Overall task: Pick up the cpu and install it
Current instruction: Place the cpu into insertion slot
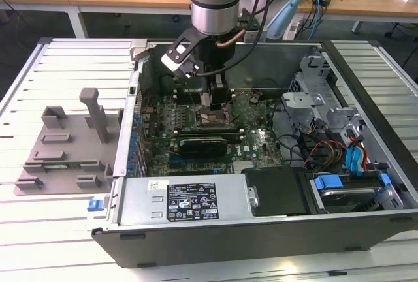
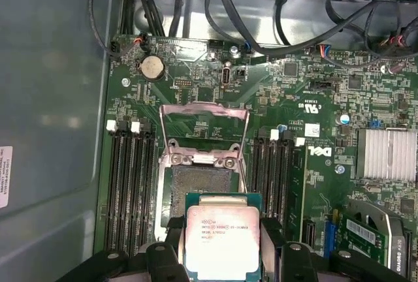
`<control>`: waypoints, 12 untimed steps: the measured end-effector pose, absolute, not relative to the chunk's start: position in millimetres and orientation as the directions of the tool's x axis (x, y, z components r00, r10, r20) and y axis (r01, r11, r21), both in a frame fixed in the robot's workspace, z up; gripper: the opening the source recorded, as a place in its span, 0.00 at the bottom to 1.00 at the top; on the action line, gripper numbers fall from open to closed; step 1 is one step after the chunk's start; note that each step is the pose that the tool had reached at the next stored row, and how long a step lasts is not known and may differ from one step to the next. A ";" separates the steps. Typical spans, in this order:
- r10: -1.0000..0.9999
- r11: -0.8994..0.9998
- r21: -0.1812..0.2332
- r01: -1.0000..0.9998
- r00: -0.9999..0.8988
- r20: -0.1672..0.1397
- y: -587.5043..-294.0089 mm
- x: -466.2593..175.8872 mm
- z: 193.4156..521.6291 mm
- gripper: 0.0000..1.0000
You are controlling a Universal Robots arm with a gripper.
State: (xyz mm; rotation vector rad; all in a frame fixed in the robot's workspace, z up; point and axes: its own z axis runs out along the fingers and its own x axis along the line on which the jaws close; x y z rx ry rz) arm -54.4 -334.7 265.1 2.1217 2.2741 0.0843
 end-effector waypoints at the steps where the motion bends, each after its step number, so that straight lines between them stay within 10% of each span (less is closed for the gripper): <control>1: 0.997 0.069 0.060 0.996 -0.070 0.015 -334.7 -54.1 264.4 0.55; 12: 0.999 0.049 0.055 0.997 -0.050 0.016 -326.8 -53.4 246.9 0.55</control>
